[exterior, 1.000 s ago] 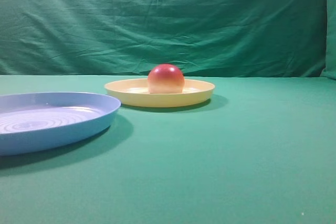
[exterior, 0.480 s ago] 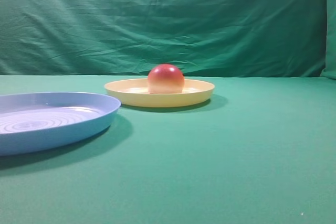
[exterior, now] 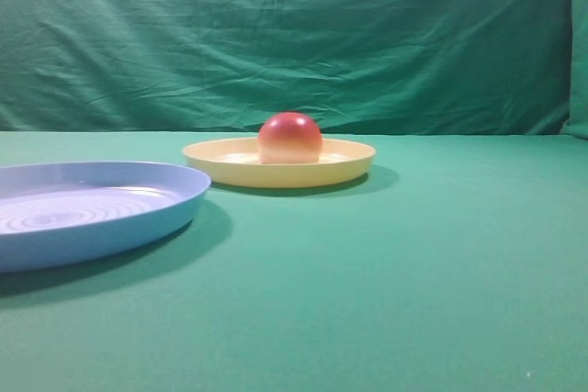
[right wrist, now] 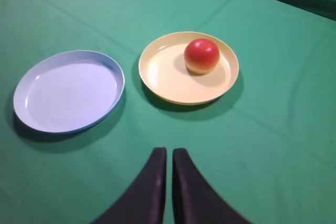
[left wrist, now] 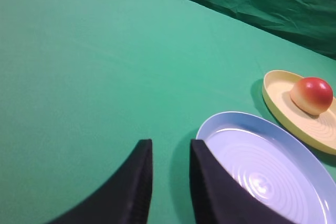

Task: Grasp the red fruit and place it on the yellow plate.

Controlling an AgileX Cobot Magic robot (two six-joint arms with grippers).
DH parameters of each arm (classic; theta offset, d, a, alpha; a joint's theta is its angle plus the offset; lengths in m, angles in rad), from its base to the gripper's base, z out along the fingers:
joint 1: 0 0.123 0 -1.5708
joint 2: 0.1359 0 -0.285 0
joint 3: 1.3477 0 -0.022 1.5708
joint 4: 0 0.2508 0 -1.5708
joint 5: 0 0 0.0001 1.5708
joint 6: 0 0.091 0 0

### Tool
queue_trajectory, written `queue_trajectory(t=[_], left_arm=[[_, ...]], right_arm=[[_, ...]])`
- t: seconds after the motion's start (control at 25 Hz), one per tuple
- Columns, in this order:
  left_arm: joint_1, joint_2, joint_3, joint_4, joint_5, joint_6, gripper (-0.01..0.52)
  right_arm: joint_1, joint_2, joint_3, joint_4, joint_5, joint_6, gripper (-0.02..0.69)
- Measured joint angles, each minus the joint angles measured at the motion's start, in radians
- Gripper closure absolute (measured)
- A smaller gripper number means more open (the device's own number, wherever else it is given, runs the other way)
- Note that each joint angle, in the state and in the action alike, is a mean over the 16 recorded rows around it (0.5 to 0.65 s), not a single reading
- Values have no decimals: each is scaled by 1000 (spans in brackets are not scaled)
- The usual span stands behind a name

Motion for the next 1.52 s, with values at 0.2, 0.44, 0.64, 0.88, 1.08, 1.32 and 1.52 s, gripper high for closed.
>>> queue_trajectory(t=[0.2, 0.44, 0.64, 0.88, 1.08, 1.32, 1.52], left_arm=[[0, 0, 0, 0, 0, 0, 357], [0, 0, 0, 0, 0, 0, 357], [0, 0, 0, 0, 0, 0, 357], [0, 0, 0, 0, 0, 0, 357], [0, 0, 0, 0, 0, 0, 357], [0, 0, 0, 0, 0, 0, 357], [0, 0, 0, 0, 0, 0, 357]], right_arm=[[-114, -132, 123, -5, -53, 11, 665], [-233, -308, 280, -8, -93, 15, 665], [-284, -425, 401, -9, -120, 15, 665], [-306, -508, 495, -10, -142, 15, 665], [-311, -530, 531, -10, -153, 14, 665], [-313, -533, 537, -11, -158, 13, 665], [-313, -533, 538, -11, -159, 13, 665]])
